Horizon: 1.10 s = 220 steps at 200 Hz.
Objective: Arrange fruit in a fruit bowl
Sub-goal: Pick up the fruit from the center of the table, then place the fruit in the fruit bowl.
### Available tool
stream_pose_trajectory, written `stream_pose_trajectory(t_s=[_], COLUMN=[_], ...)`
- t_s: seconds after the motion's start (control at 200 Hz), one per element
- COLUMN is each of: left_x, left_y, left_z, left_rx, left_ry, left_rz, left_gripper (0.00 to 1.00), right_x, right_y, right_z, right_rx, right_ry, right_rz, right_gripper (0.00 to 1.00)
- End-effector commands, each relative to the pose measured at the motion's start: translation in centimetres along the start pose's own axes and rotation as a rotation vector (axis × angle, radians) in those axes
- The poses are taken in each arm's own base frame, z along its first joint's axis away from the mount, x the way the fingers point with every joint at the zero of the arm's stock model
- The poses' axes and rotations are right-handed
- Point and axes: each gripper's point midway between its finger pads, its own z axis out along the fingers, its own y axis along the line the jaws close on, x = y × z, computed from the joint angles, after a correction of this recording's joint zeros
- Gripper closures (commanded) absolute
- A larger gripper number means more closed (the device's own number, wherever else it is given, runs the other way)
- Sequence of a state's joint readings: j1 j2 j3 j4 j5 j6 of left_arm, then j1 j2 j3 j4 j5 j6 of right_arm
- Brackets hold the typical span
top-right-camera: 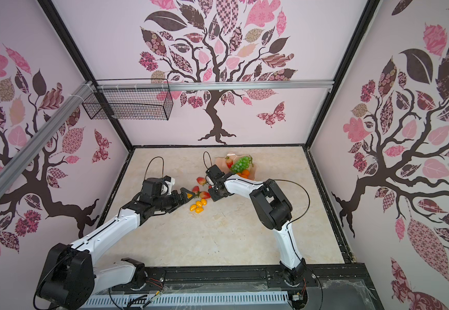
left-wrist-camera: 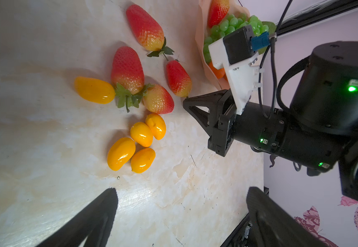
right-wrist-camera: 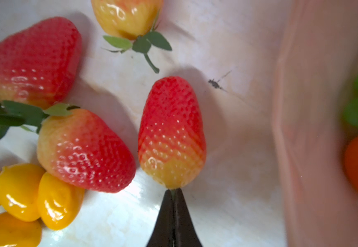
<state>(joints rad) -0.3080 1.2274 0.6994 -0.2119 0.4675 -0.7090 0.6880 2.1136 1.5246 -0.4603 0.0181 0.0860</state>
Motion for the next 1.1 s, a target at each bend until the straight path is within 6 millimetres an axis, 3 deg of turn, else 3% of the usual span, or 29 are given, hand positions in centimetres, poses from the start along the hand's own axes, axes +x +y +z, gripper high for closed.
stream_pose_trajectory(t_s=[0.0, 0.315, 0.465, 0.575, 0.745, 1.095], left_x=[-2.0, -5.2, -7.0, -8.2, -9.4, -9.7], left_y=[-1.8, -4.4, -5.7, -6.6, -7.6, -8.5], left_z=[-1.1, -2.0, -1.7, -1.2, 0.5, 3.2], left_rx=[0.02, 0.069, 0.08, 0.092, 0.094, 0.079], left_ry=[-0.064, -0.165, -0.184, -0.194, -0.176, -0.127], left_rz=[0.052, 0.094, 0.101, 0.103, 0.106, 0.114], left_gripper=[0.02, 0.02, 0.02, 0.02, 0.02, 0.02], right_x=[-1.7, -4.0, -6.2, -7.5, -8.8, -9.8], right_y=[0.6, 0.3, -1.5, -3.6, -6.3, -7.9], right_z=[-4.2, -11.2, -14.6, -15.9, -14.9, -9.3], right_rx=[-0.033, -0.103, -0.148, -0.136, -0.055, 0.015], right_ry=[-0.078, -0.244, -0.356, -0.423, -0.419, -0.313], right_rz=[0.022, 0.097, 0.193, 0.259, 0.309, 0.352], right_gripper=[1.0, 1.0, 1.0, 1.0, 1.0, 1.0])
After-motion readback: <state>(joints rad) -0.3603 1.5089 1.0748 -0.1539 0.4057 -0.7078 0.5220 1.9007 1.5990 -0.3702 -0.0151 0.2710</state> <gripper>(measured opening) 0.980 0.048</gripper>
